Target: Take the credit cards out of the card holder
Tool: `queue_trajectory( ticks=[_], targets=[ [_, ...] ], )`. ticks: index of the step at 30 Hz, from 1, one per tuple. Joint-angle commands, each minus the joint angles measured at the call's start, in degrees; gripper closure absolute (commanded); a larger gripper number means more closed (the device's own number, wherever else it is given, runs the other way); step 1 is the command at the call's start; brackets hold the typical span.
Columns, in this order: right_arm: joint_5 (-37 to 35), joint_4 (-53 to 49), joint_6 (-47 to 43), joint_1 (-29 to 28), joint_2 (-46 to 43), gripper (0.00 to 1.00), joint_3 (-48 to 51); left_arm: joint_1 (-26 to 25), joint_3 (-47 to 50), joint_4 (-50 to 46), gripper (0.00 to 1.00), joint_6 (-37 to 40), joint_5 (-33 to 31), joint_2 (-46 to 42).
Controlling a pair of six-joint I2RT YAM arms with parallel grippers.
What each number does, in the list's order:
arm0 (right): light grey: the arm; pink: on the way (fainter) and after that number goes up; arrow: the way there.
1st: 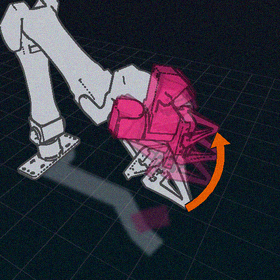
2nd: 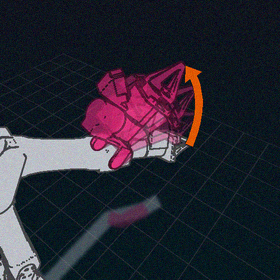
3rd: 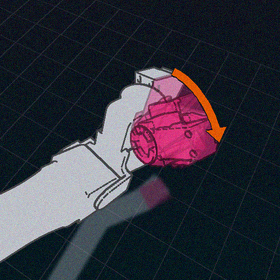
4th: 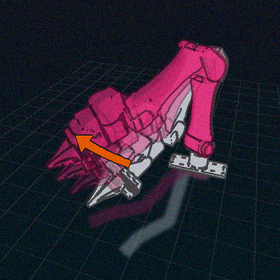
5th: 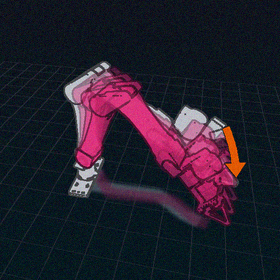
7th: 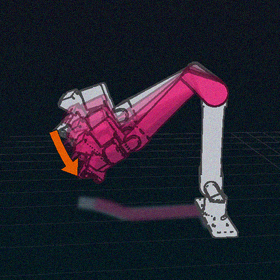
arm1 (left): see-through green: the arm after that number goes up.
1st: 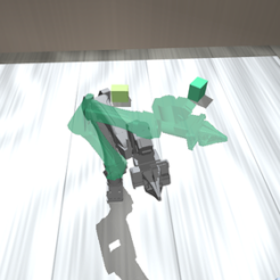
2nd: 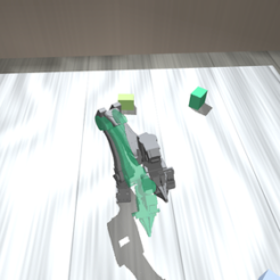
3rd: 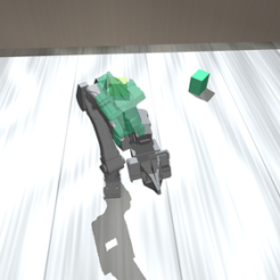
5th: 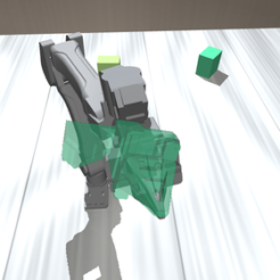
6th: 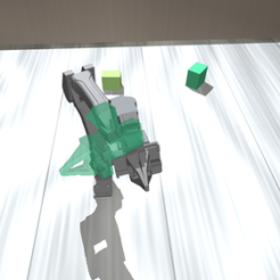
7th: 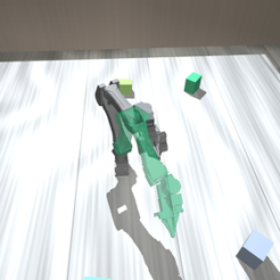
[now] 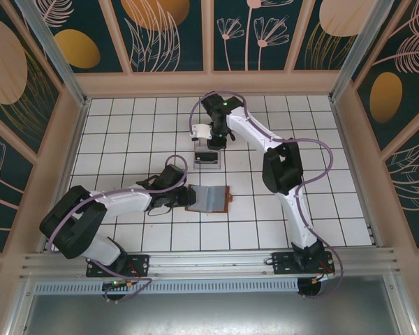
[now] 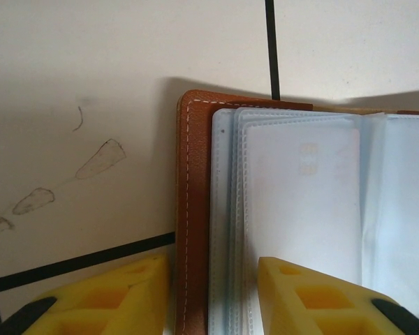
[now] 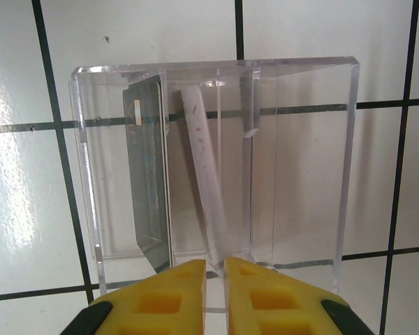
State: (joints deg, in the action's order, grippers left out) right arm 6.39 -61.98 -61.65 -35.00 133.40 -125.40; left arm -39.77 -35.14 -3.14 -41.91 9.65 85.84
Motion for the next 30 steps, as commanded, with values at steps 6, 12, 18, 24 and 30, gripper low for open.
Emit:
queue_trajectory(
  ticks=[6, 12, 18, 24, 30],
  targets=[
    [-3.5, 1.3, -0.1, -0.6, 0.8, 0.77, -2.1, -0.5, 2.6, -7.4, 0.60, -1.3, 0.5, -0.1],
    [-4.4, 4.5, 1.4, -0.6, -1.0, 0.72, -2.0, -0.5, 2.6, -7.1, 0.60, -1.1, 1.2, 0.0],
    [-0.3, 9.0, 8.2, -1.0, -4.9, 0.71, -0.2, -0.6, 3.1, -7.0, 0.61, -1.2, 1.1, -1.6],
    [2.1, 14.4, 22.2, -1.9, -9.8, 0.75, 5.2, -0.6, 2.8, -7.4, 0.61, -0.3, 2.0, -1.8],
    [1.3, 28.2, 39.1, -3.7, -20.0, 0.73, 21.3, -0.6, 2.4, -7.1, 0.60, -0.1, 2.1, -2.4]
  ],
)
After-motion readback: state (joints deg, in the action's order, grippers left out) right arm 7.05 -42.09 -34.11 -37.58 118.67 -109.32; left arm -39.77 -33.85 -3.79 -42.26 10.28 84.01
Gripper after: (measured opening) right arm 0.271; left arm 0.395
